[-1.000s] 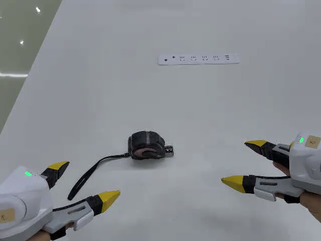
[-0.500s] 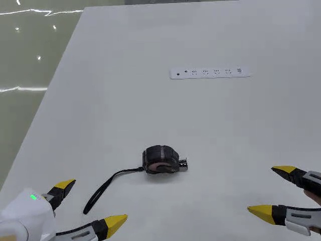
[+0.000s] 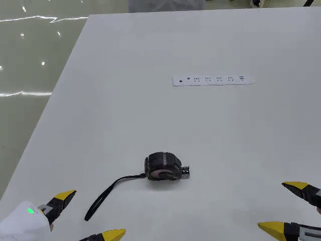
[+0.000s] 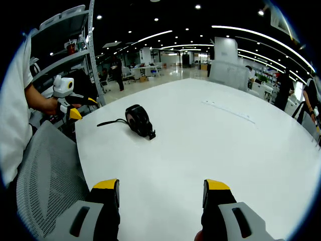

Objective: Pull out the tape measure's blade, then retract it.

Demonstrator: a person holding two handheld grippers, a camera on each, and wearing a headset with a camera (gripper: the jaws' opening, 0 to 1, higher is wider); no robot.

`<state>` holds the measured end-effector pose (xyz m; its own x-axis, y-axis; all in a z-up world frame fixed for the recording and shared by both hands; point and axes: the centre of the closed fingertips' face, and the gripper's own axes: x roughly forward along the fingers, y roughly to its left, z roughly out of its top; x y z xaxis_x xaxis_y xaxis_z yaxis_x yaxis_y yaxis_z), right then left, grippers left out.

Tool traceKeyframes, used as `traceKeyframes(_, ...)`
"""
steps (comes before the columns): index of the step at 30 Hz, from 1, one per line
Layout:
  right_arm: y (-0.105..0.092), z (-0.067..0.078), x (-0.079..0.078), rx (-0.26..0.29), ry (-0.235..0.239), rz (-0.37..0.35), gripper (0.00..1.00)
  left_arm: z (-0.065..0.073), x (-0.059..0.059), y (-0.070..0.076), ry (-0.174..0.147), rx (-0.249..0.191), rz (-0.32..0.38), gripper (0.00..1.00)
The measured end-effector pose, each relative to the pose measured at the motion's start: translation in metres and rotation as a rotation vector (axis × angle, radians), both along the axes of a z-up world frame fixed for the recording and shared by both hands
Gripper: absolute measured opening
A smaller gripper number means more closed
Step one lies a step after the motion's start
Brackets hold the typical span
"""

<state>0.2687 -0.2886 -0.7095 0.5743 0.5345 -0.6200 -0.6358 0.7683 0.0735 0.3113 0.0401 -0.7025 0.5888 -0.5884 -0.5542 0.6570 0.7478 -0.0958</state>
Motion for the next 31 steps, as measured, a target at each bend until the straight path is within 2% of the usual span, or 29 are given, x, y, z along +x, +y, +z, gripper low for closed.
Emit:
traceKeyframes(4, -0.001, -0.001, -0.003, 0.003, 0.005, -0.005, 0.65, -0.001, -0.001, 0.002, 0.01, -0.005, 0.003, 0.84)
traceKeyframes(10, -0.004, -0.002, -0.004, 0.014, 0.011, -0.017, 0.66, 0.001, 0.002, 0.004, 0.001, -0.011, 0.022, 0.84)
traceKeyframes(12, -0.004, -0.003, -0.004, 0.012, 0.012, -0.018, 0.66, 0.0, 0.002, 0.004, 0.007, -0.014, 0.021, 0.84)
traceKeyframes(14, -0.005, -0.003, -0.005, 0.015, 0.016, -0.02, 0.66, 0.0, 0.003, 0.004, 0.015, -0.028, 0.028, 0.82)
traceKeyframes(15, -0.005, -0.004, -0.005, 0.011, 0.015, -0.021, 0.66, -0.001, 0.003, 0.005, 0.02, -0.028, 0.034, 0.82)
traceKeyframes(18, -0.006, -0.004, -0.005, 0.015, 0.013, -0.025, 0.66, 0.0, 0.002, 0.004, 0.02, -0.023, 0.027, 0.76)
traceKeyframes(20, -0.007, -0.004, -0.006, 0.014, 0.016, -0.023, 0.66, 0.002, 0.005, 0.005, -0.005, -0.018, 0.028, 0.81)
traceKeyframes(21, -0.007, -0.004, -0.006, 0.014, 0.015, -0.025, 0.66, 0.002, 0.003, 0.003, 0.007, -0.029, 0.026, 0.83)
traceKeyframes(24, -0.009, -0.005, -0.006, 0.016, 0.016, -0.026, 0.66, 0.001, 0.003, 0.004, 0.015, -0.027, 0.027, 0.83)
traceKeyframes(31, -0.011, -0.005, -0.007, 0.011, 0.014, -0.027, 0.66, 0.001, 0.0, -0.001, 0.016, -0.024, 0.012, 0.82)
